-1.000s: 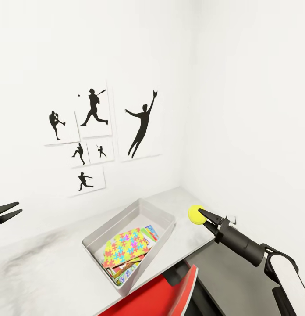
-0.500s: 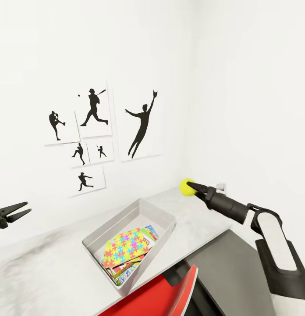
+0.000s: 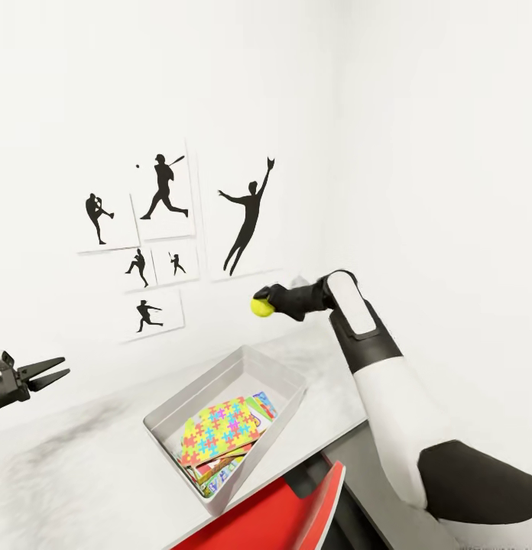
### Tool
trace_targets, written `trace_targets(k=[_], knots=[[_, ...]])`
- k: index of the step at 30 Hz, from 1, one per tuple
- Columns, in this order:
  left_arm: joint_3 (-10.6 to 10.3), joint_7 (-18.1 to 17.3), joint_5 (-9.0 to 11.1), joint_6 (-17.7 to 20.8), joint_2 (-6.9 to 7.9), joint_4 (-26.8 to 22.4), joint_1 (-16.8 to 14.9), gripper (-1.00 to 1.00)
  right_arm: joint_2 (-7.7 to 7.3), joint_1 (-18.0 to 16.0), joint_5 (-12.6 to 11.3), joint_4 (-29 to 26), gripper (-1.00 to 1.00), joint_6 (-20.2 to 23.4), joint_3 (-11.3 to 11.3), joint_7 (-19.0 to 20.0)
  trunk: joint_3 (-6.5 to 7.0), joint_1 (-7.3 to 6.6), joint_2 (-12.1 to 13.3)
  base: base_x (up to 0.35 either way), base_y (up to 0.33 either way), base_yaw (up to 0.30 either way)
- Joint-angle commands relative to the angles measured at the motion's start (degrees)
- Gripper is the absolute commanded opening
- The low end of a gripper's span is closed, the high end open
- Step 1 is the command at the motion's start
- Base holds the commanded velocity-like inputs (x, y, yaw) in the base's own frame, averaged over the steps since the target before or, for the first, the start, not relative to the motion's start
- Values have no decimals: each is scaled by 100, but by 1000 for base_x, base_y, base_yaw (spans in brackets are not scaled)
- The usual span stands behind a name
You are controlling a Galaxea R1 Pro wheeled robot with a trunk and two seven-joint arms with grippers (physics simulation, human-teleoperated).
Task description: Put all the toys in the child's room - the three board games (two on the bed and one on the table), the two jigsaw puzzles on the table, and the tennis ball on the table - inside the toy box on the table in the child's room.
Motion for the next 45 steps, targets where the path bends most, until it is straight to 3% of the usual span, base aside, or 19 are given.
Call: trace_targets(k=[1, 7, 11, 17, 25, 38, 45], knots=[[-7, -24, -9, 60, 0, 1, -2, 100, 0, -23, -71, 169, -100, -66, 80, -136, -3, 2, -5, 0, 0, 0], [-14, -24, -10, 63, 1, 1, -2, 100, 0, -56, -65, 645, -100, -179, 1078, -867, -3, 2, -5, 0, 0, 0], [-15, -24, -11, 61, -26, 1, -2, 100, 0, -58, -86, 686, -100, -113, 1359, -1486, -3, 2, -5, 0, 0, 0], [-19, -24, -15, 60, -43, 1, -2, 100, 0, -55, -96, 638, -100, -38, 1877, -1682, -3, 2, -5, 0, 0, 0], [-41, -24, -16, 53, -37, 1, -2, 100, 0, -51, -98, 526, -100, -50, 2039, -1703, -3, 2, -5, 0, 0, 21], [-58, -24, -15, 43, -36, -8, -2, 100, 0, -50, -81, 521, -100, -83, 2052, -1695, -3, 2, -5, 0, 0, 264], [-59, -24, -8, 43, -35, -8, -2, 100, 0, -50, -60, 557, -100, -114, 2028, -1689, -22, 2, -5, 0, 0, 59]])
